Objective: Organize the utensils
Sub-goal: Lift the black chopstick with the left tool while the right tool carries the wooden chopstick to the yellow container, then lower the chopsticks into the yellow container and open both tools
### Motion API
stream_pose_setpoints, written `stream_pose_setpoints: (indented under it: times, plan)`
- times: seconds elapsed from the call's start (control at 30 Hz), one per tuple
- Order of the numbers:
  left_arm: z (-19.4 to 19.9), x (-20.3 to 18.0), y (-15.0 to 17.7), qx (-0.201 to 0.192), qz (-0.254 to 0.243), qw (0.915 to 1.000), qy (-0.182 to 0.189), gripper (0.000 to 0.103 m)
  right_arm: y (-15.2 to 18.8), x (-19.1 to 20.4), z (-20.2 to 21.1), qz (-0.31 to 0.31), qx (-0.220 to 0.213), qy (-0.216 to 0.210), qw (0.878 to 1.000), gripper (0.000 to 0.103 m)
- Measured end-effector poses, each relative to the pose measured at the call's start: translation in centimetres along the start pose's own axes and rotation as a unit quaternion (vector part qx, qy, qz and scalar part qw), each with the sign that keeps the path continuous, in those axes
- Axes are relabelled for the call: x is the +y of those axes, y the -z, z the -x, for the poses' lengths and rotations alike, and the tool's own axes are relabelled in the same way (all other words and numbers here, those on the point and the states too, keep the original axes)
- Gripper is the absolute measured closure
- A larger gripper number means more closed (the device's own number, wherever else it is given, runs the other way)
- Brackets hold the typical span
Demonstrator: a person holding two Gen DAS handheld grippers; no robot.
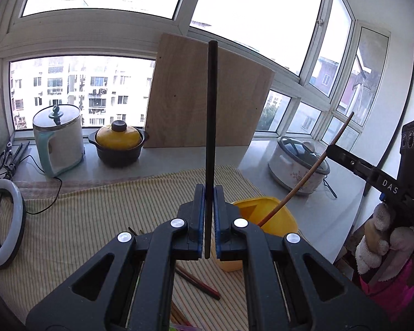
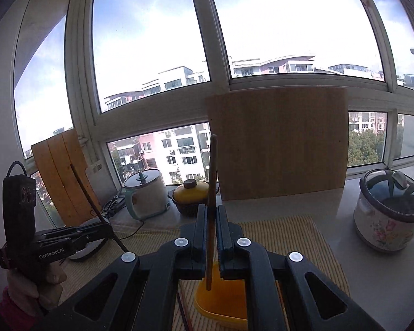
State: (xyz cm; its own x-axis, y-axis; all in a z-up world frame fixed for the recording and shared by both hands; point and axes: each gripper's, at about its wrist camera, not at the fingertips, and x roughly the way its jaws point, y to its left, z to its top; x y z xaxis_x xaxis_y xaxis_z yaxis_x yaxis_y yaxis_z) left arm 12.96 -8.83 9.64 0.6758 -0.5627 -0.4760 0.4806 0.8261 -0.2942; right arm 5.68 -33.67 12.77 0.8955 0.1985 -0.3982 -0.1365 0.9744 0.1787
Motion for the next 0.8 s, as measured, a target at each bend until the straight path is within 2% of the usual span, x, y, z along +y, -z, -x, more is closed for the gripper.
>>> stream_pose_setpoints:
  times: [0.23,0.4,0.8]
  plan:
    - [-1.4,-2.0,-1.6,-0.007,-0.004,0.9997,0.022,0.099,0.9,-2.8,0.4,-0.005,0.009,0.034,0.999,0.100]
    - [-2.5,-3.4,-1.8,-0.004,-0.001,0.9992,0.040,0.099,1.9,-4.4,0.0,-0.017,0.028,0.043,0.999,0.100]
    - [-6.0,-5.2,-1.0,0.031,-0.012,0.9988,0.038,0.099,3.9,-6.5,-1.1,-0.035,0.059,0.047,0.997,0.100]
